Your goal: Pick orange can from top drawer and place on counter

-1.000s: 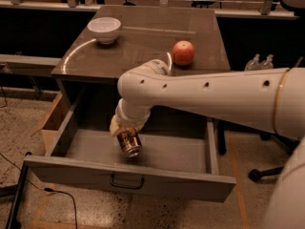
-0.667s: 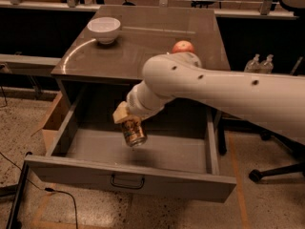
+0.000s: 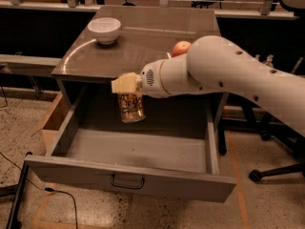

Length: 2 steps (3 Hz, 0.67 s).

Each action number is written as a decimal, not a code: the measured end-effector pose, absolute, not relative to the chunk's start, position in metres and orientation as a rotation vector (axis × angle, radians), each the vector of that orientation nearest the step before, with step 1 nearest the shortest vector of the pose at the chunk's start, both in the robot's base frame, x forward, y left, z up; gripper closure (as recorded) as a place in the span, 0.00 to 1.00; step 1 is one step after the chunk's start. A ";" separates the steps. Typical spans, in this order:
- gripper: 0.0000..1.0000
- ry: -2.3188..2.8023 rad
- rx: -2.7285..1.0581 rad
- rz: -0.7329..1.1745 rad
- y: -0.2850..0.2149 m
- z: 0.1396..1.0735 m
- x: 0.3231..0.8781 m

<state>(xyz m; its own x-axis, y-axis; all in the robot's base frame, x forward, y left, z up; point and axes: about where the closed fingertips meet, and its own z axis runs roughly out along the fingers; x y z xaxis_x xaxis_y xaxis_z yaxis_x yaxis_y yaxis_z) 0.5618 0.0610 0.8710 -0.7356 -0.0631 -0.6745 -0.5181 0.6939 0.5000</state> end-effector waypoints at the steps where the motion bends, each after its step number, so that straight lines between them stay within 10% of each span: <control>1: 1.00 2.239 -0.480 0.870 0.044 0.873 0.557; 2: 1.00 2.239 -0.479 0.869 0.044 0.873 0.558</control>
Offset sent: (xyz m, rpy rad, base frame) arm -0.0040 -0.0130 0.0064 -0.0353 -0.0608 0.0138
